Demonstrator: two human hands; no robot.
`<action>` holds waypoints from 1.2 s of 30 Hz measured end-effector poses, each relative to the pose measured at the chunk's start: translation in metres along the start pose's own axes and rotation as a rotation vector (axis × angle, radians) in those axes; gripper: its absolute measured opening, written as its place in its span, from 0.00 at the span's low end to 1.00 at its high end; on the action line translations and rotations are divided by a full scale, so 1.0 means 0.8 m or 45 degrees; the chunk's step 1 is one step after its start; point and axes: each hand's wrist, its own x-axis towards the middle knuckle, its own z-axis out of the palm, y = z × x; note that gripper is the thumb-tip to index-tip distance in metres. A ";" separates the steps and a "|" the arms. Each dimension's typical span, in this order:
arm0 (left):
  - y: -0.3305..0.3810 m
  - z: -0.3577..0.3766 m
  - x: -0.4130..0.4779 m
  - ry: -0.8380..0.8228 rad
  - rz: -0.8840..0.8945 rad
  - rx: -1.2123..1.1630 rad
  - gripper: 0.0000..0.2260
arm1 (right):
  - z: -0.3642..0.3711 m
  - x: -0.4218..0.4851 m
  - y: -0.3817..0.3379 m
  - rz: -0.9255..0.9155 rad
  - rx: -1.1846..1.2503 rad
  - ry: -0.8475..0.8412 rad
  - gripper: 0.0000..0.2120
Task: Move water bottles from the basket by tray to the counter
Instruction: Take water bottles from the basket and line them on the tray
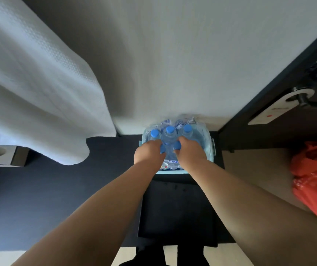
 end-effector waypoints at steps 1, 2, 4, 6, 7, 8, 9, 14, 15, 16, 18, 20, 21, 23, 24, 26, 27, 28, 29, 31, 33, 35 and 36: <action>0.002 -0.005 -0.003 0.010 0.003 -0.025 0.02 | -0.006 -0.005 -0.003 -0.009 -0.003 0.016 0.05; 0.005 -0.011 -0.006 0.023 0.009 -0.042 0.02 | -0.011 -0.011 -0.006 -0.015 -0.007 0.031 0.04; 0.010 -0.023 -0.014 0.053 0.029 -0.059 0.03 | -0.024 -0.021 -0.013 -0.030 -0.010 0.056 0.05; 0.013 -0.036 -0.022 0.084 0.049 -0.068 0.05 | -0.037 -0.032 -0.019 -0.042 0.005 0.089 0.05; 0.014 -0.044 -0.026 0.097 0.055 -0.075 0.05 | -0.044 -0.037 -0.021 -0.049 0.016 0.106 0.04; 0.015 -0.051 -0.030 0.110 0.060 -0.087 0.05 | -0.051 -0.042 -0.024 -0.059 0.029 0.124 0.04; 0.017 -0.059 -0.035 0.127 0.063 -0.103 0.05 | -0.059 -0.048 -0.026 -0.071 0.044 0.146 0.05; 0.026 -0.098 -0.061 0.273 0.073 -0.244 0.04 | -0.100 -0.077 -0.039 -0.205 0.146 0.319 0.07; 0.028 -0.105 -0.067 0.295 0.079 -0.278 0.04 | -0.106 -0.082 -0.043 -0.237 0.164 0.356 0.07; 0.030 -0.113 -0.073 0.316 0.084 -0.313 0.03 | -0.112 -0.088 -0.046 -0.262 0.179 0.388 0.07; 0.032 -0.128 -0.084 0.355 0.102 -0.374 0.04 | -0.122 -0.099 -0.052 -0.278 0.207 0.427 0.08; 0.034 -0.142 -0.096 0.383 0.133 -0.411 0.05 | -0.131 -0.111 -0.055 -0.286 0.237 0.451 0.08; 0.034 -0.147 -0.103 0.393 0.150 -0.423 0.06 | -0.135 -0.117 -0.056 -0.291 0.249 0.461 0.08; 0.035 -0.157 -0.119 0.419 0.190 -0.447 0.07 | -0.142 -0.130 -0.056 -0.299 0.272 0.469 0.09; 0.035 -0.160 -0.127 0.440 0.216 -0.455 0.07 | -0.145 -0.137 -0.056 -0.306 0.282 0.471 0.09; 0.035 -0.166 -0.142 0.484 0.260 -0.469 0.07 | -0.148 -0.150 -0.055 -0.327 0.285 0.484 0.09; 0.035 -0.168 -0.149 0.499 0.277 -0.480 0.07 | -0.149 -0.157 -0.054 -0.337 0.278 0.490 0.09; 0.034 -0.168 -0.155 0.508 0.287 -0.492 0.07 | -0.149 -0.163 -0.054 -0.346 0.267 0.492 0.09; 0.033 -0.167 -0.161 0.507 0.289 -0.501 0.07 | -0.148 -0.167 -0.054 -0.351 0.253 0.485 0.09; 0.030 -0.161 -0.168 0.474 0.280 -0.499 0.07 | -0.142 -0.174 -0.052 -0.335 0.225 0.430 0.09; 0.025 -0.150 -0.173 0.412 0.260 -0.474 0.08 | -0.129 -0.178 -0.049 -0.305 0.200 0.346 0.08; 0.018 -0.134 -0.174 0.324 0.220 -0.447 0.08 | -0.113 -0.181 -0.044 -0.283 0.161 0.267 0.08; 0.013 -0.125 -0.174 0.277 0.197 -0.438 0.09 | -0.104 -0.183 -0.040 -0.272 0.143 0.230 0.08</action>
